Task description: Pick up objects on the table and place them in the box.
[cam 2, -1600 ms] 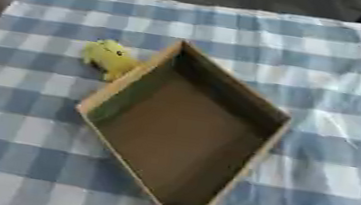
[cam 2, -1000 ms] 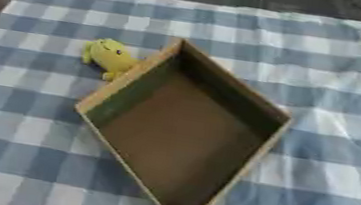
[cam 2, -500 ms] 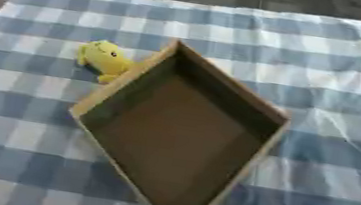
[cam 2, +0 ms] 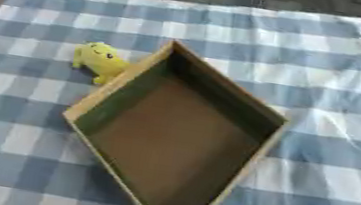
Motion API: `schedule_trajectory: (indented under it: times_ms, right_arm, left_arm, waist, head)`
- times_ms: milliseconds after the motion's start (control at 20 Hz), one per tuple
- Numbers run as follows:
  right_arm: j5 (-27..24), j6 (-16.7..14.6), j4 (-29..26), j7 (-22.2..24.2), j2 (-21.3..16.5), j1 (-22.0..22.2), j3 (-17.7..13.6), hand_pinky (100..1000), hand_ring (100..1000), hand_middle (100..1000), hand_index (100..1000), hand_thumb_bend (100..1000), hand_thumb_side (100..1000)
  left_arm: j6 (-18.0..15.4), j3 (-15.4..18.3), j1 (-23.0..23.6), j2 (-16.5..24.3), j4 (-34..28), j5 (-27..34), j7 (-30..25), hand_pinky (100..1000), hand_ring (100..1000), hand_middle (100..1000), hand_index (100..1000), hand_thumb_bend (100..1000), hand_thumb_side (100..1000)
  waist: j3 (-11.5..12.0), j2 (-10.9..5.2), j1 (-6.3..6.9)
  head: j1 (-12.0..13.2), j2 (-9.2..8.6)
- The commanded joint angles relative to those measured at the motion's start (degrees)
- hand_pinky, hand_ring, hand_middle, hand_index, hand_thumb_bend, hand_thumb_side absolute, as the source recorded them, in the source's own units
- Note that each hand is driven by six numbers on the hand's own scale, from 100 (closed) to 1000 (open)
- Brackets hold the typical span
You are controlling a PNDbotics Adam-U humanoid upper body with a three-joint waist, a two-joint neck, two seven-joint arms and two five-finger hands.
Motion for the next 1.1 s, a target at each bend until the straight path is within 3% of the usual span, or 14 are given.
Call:
schedule_trajectory:
  times_ms: [50, 250, 450, 750, 1100]
  right_arm:
    - [0.56, -0.12, -1.14, 0.28, -1.66, -0.32, 0.05, 665, 510, 396, 693, 100, 493]
    - [0.59, -0.05, -1.14, 0.57, -1.83, -0.27, 0.34, 666, 510, 395, 693, 100, 495]
    - [0.59, 0.02, -1.14, 0.84, -1.84, -0.18, 0.59, 666, 510, 395, 693, 100, 497]
    - [0.58, 0.12, -1.14, 1.23, -1.58, -0.01, 0.90, 667, 510, 394, 694, 100, 501]
    - [0.31, 0.20, -1.14, 1.79, -1.35, -0.11, 1.35, 668, 511, 393, 694, 100, 501]
  left_arm:
    - [-0.35, -0.87, -3.29, 5.92, 3.21, -6.52, -3.12, 698, 711, 729, 964, 100, 530]
    - [-2.42, -3.72, -8.56, 9.23, 9.23, -14.88, -10.15, 755, 772, 771, 999, 100, 502]
    - [-6.13, -6.20, -13.86, 10.38, 14.88, -22.95, -16.99, 787, 804, 779, 1000, 100, 480]
    - [-11.50, -8.61, -20.53, 8.17, 21.04, -32.37, -22.31, 816, 839, 794, 1000, 100, 489]
    - [-16.37, -11.79, -27.45, 3.35, 27.16, -43.18, -26.43, 841, 870, 805, 1000, 100, 482]
  waist:
    - [-0.07, -0.93, 0.10]
    - [-0.33, -0.92, 0.27]
    - [-0.61, -0.96, 0.28]
    - [-1.19, -0.93, 0.15]
    - [-1.90, -1.14, -0.01]
  head:
    - [-0.07, -0.71]
    - [-0.23, -0.39]
    - [-0.76, 1.43]
    - [-1.04, 2.62]
    - [0.89, 1.85]
